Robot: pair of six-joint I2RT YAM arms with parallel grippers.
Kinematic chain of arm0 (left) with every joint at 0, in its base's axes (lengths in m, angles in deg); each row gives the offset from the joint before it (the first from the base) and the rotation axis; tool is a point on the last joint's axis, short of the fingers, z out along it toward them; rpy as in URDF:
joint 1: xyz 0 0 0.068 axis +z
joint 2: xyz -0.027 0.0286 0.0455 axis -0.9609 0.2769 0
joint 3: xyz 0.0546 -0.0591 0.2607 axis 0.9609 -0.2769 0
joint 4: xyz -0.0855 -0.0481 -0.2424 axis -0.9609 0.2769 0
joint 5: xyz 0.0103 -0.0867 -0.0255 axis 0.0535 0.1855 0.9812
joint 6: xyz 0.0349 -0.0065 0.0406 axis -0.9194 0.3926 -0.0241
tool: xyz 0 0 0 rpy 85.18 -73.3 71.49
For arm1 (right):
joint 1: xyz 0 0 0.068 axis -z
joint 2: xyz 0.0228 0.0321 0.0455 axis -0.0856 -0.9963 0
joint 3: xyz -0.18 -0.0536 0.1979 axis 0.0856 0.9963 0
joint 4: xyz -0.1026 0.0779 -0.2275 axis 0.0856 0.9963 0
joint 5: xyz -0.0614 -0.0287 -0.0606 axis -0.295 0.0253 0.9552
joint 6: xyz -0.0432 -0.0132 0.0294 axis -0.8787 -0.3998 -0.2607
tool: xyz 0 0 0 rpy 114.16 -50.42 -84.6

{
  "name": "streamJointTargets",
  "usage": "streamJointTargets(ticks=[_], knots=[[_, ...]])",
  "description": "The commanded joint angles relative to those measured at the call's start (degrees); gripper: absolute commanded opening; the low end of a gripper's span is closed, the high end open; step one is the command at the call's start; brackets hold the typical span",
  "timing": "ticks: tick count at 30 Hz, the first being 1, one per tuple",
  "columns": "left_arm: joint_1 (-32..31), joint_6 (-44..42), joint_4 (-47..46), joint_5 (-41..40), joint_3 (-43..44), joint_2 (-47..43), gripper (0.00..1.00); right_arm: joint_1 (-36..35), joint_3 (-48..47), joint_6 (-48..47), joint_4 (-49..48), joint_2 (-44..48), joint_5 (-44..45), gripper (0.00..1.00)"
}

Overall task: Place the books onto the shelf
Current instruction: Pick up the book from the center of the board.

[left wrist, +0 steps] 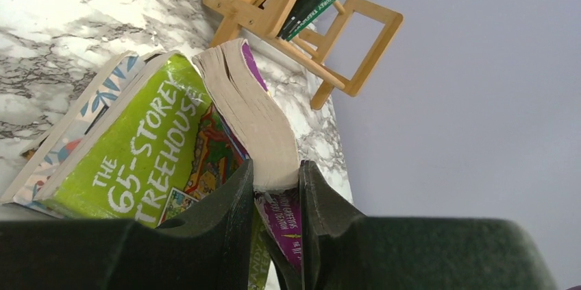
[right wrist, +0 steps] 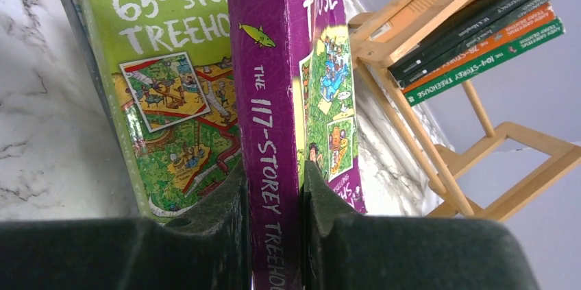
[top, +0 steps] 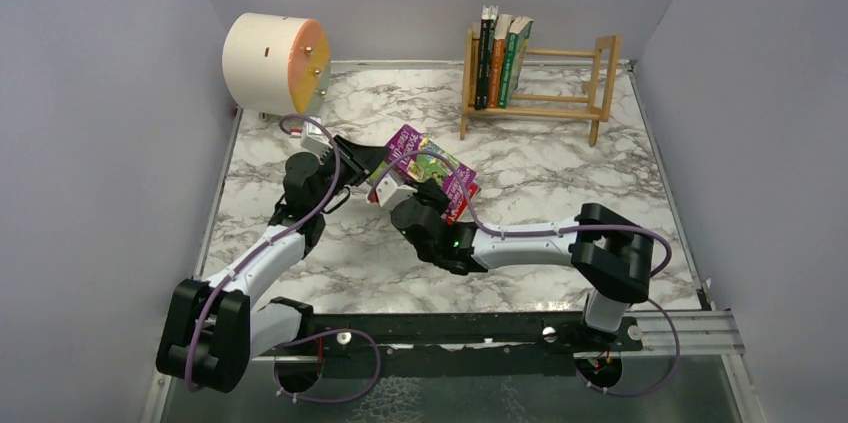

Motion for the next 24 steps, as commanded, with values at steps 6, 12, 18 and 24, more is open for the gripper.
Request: streamJointTargets(ticks=[6,12,18,24], knots=[[-0.20,-2.30,1.88,-1.72,3.19,-2.09,0.33,-0.15,1.49,1.13,-4.99,2.82,5.36,0.01],[0.08,-8.49,13.57,-10.77,7.04,-6.46,0.72,0.68,2.93,0.43,-4.99,8.14,7.65,0.01],[0.11,-11.78,19.45,-14.59,8.93,-11.29,0.74,4.67,3.50,0.88,-5.09,17.17,8.45,0.01],[0.15,-10.25,16.59,-10.32,6.27,-10.42,0.74,12.60,4.02,1.55,-11.75,27.88,4.49,0.01]])
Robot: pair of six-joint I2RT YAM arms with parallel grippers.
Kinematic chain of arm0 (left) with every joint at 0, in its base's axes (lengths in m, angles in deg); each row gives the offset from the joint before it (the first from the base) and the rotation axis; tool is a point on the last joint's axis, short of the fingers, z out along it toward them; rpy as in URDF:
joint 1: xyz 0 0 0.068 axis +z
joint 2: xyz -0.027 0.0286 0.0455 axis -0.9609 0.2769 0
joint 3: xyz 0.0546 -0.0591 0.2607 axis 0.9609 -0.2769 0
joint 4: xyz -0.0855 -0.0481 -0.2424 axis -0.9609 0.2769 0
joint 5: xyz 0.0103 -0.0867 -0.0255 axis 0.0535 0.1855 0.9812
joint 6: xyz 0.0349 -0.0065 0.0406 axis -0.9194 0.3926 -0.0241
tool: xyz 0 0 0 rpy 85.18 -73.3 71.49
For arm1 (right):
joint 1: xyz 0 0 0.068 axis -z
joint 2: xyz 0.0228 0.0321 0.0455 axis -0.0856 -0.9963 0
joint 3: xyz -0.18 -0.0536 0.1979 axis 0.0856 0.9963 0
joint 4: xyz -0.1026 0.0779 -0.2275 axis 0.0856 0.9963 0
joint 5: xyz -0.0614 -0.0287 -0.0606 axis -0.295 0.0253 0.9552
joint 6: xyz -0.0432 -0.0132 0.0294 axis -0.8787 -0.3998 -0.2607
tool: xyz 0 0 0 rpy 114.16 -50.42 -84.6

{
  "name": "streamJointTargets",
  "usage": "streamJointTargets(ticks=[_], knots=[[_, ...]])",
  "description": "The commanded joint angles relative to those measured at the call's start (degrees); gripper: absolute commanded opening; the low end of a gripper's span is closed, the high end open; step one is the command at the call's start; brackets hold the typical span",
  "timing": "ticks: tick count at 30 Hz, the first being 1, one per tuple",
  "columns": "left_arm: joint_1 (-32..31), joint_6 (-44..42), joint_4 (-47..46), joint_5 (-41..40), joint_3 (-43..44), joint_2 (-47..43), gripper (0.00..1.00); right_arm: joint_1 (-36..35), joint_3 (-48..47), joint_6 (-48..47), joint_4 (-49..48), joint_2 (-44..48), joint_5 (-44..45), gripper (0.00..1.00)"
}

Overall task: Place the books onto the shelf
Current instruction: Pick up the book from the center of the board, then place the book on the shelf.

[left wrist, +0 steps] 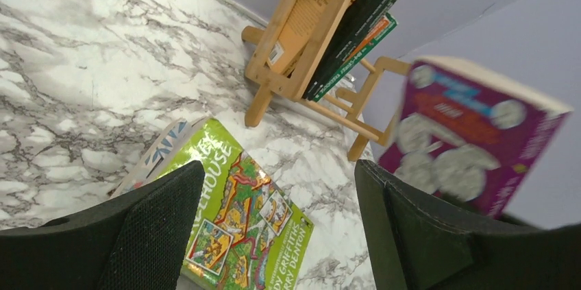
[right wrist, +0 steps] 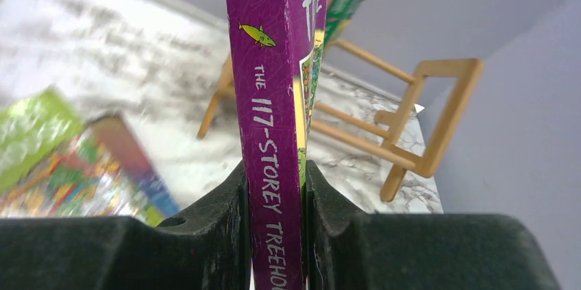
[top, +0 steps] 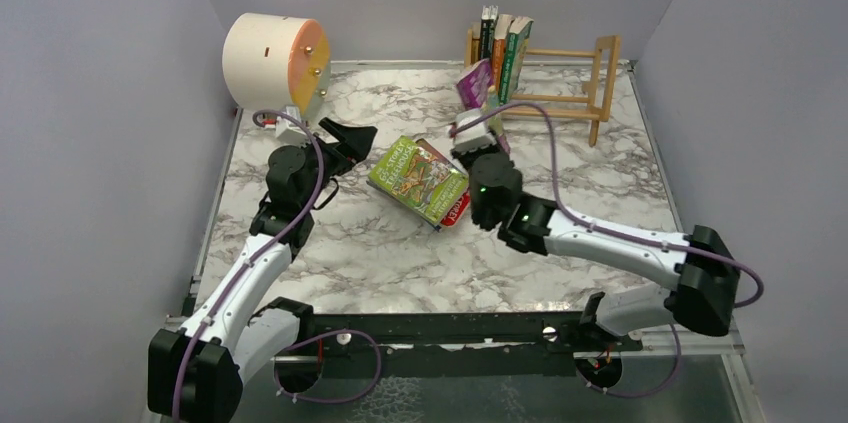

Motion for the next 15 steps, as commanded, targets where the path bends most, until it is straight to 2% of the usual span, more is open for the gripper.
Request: streamJointTargets(ticks=[1,3,7,11,15], knots=[[0.31,0.02,-0.60,2.25,-2.17,1.07,0.74,6.62,0.41,0.33,-12.28,8.13,-1.66,0.01],[0.35,0.59,-1.56,3.64,-3.01,1.50,0.74,11.51,1.60,1.96,-16.27,10.20,-4.76,0.01],[0.31,0.66,-2.00,4.43,-4.11,1.65,0.74,21.44,1.67,9.37,-17.19,11.22,-11.46,0.01],[0.30,0.57,-2.50,4.95,-4.92,1.27,0.74,27.83,-0.44,11.10,-20.29,6.72,-15.47,0.01],[0.30,0.48,-2.66,5.01,-5.53,0.98,0.74,34.12,-4.23,17.34,-17.75,1.93,-23.68,0.01]])
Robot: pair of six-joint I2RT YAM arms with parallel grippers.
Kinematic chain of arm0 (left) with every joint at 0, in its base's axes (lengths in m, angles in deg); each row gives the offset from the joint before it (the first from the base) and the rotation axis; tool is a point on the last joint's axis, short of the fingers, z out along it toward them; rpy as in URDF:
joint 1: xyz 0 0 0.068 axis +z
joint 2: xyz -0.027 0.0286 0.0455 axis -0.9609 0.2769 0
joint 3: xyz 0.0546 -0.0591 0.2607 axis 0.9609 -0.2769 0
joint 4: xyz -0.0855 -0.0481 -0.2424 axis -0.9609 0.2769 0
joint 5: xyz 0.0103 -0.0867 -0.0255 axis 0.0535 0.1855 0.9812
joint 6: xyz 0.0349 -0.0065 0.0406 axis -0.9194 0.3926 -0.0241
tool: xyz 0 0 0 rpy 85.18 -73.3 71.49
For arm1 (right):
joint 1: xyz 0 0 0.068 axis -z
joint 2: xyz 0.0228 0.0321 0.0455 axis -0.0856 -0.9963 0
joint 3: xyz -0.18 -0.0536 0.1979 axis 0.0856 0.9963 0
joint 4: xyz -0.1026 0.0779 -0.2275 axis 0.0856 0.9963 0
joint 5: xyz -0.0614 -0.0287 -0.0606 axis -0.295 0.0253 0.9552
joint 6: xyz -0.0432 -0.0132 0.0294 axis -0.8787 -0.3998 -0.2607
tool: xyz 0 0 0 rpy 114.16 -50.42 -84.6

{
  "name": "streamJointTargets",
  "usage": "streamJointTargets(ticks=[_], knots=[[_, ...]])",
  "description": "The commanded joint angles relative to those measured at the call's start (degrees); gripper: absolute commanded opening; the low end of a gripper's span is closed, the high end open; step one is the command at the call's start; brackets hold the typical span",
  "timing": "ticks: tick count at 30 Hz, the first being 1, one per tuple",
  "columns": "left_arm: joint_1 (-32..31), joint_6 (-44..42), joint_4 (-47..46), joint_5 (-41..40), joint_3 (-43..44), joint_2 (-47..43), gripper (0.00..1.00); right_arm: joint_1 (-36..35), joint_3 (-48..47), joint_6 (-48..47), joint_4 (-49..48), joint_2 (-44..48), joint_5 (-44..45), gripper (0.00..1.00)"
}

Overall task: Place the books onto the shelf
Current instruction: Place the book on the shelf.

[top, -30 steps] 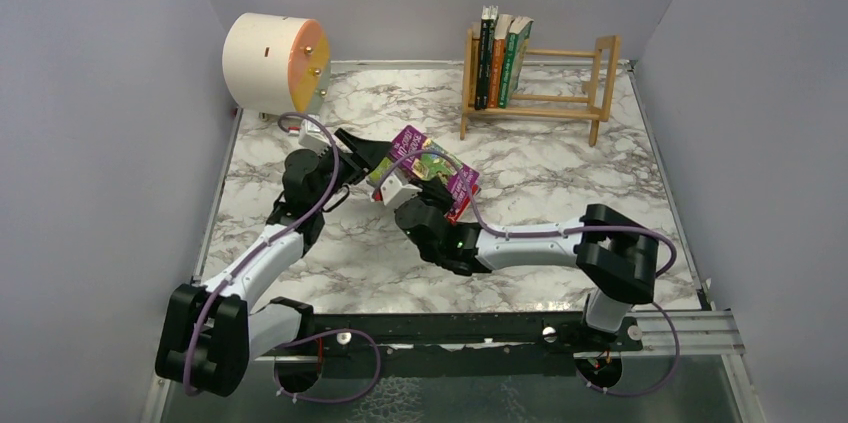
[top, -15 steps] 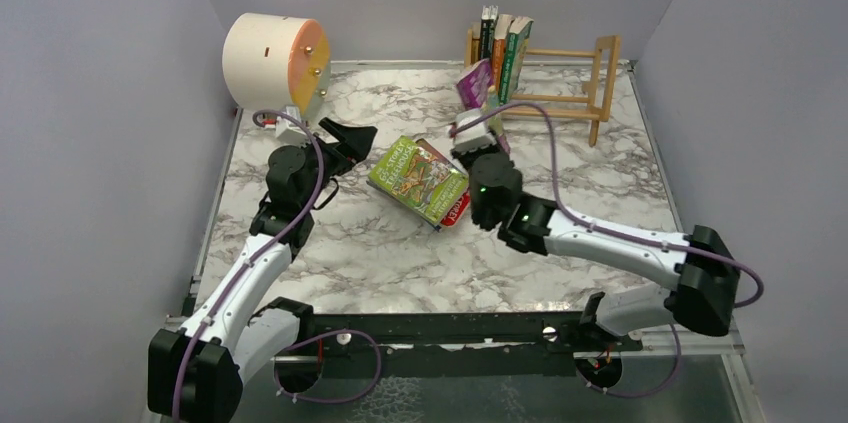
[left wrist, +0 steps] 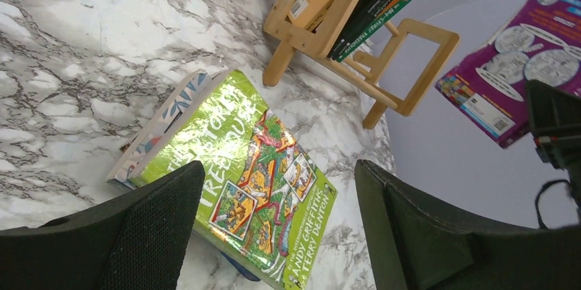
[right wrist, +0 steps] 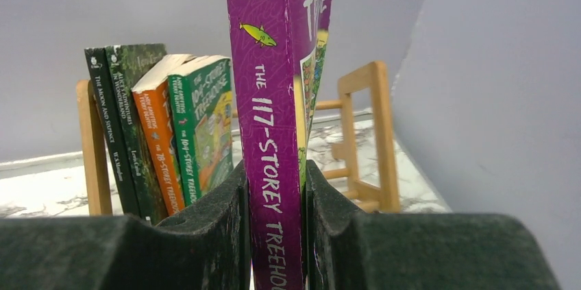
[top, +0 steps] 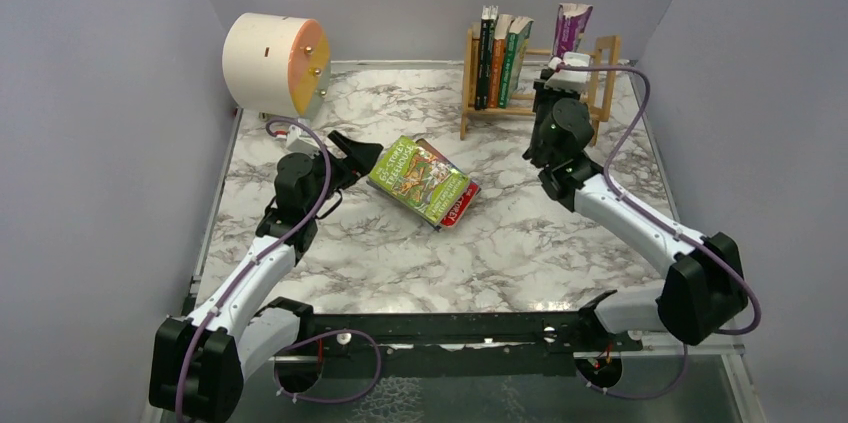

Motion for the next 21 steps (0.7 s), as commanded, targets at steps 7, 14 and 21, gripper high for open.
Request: streamJointTargets(ticks=[7,14,21], knots=[[0.31,0.00,-2.51,2.00,-0.89,-0.60,0.74,13.48,-11.92,14.66,-1.31,-15.08,-21.60,0.01],[0.31,-0.99,-2.85,2.39,-0.95,0.46,0.73,16.31,-15.53,15.59,-7.25,-26.91,-25.29,0.01],[0.31,-2.20,-3.14,3.24,-1.26,1.19,0.73,16.70,-20.67,15.38,-11.49,-36.93,-28.34,0.01]])
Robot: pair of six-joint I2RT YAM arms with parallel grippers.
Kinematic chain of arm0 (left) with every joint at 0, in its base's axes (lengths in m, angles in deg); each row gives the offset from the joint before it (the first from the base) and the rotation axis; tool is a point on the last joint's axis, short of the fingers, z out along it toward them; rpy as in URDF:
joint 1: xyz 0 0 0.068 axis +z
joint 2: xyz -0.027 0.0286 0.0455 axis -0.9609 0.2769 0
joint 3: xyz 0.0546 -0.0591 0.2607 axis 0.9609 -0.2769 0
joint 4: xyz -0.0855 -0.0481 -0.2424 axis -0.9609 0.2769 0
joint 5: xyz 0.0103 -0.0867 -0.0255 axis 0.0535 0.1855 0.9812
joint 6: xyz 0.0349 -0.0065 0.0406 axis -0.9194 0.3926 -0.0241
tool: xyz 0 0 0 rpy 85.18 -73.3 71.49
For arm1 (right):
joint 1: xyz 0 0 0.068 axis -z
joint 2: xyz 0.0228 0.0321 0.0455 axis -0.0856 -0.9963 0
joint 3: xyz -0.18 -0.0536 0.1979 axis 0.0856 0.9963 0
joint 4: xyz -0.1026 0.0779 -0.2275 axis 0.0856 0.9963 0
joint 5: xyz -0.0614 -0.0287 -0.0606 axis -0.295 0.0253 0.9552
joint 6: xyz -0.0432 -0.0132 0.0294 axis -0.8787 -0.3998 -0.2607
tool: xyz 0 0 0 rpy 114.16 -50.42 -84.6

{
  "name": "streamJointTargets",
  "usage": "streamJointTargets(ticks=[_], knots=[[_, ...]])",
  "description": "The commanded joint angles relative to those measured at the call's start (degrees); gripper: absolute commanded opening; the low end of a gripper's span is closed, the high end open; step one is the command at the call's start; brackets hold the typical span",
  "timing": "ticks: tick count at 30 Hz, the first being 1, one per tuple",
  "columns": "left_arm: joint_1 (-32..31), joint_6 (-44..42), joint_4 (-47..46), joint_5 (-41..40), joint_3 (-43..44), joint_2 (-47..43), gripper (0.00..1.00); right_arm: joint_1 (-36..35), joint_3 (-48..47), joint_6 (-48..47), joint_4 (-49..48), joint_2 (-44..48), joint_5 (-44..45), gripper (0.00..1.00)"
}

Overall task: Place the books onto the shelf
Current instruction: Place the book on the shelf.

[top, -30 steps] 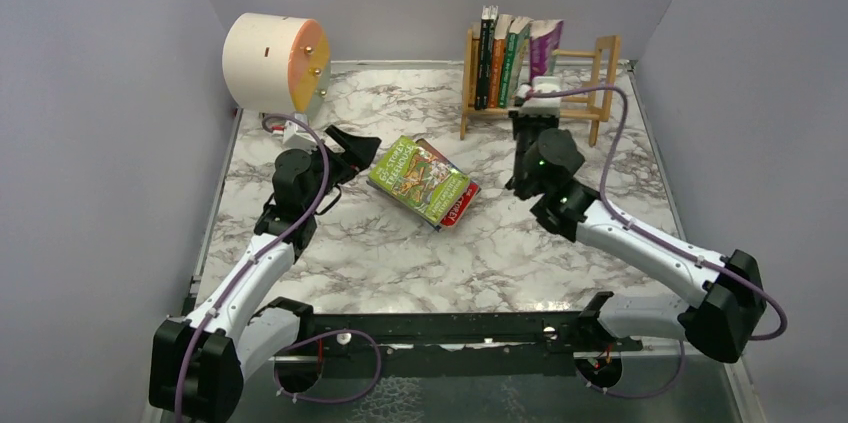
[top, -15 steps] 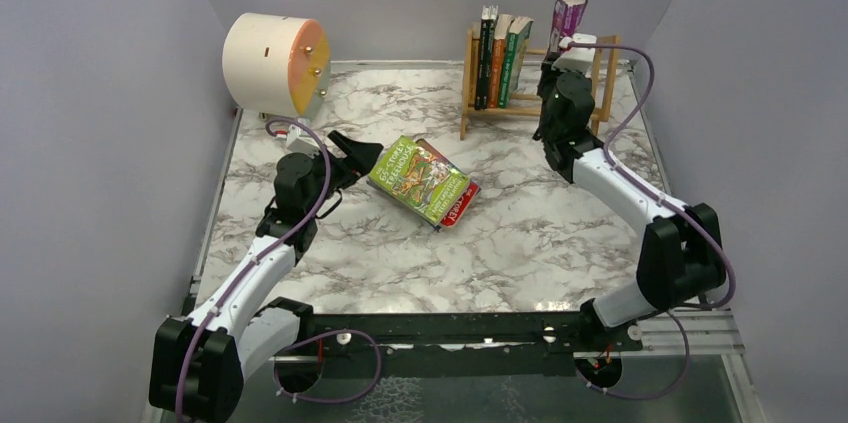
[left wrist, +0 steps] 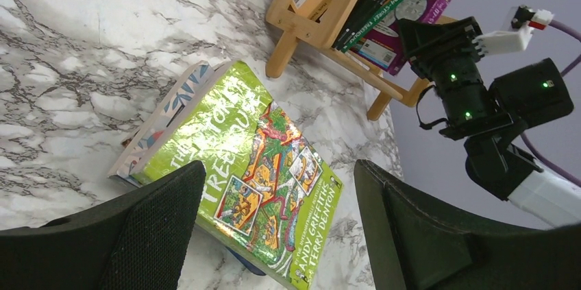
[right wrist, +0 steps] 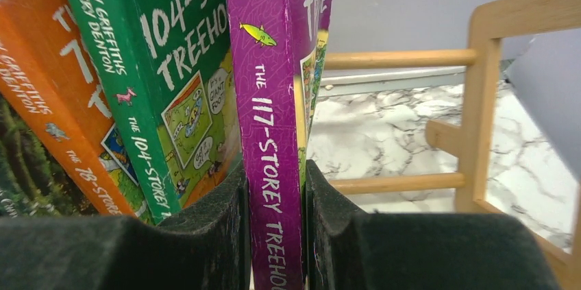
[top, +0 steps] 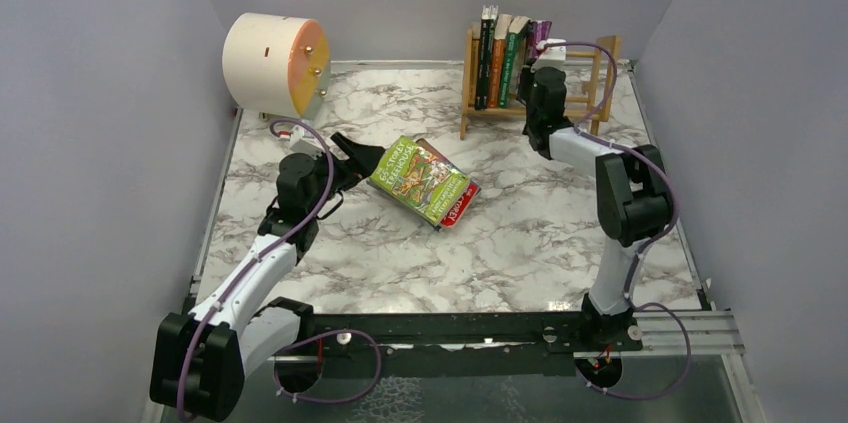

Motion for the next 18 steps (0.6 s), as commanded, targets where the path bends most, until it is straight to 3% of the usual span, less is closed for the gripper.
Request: streamJointTargets(ticks=[1,13,18], knots=[[0.31,-1.87,-2.08,1.78,-0.68,0.15,0.73,0.39,-6.41,0.75,-9.65,-4.19,-4.47,0.01],[0.31,-2.27,-2.15,1.25,-0.94,3.60,0.72,0.39,-12.14,2.42,-9.44,-11.57,-12.03,0.01],[0.30,-2.38,-2.51,1.32,-1.12,3.98,0.72,0.39,-6.71,3.12,-15.53,-9.85,-14.09,0.01]])
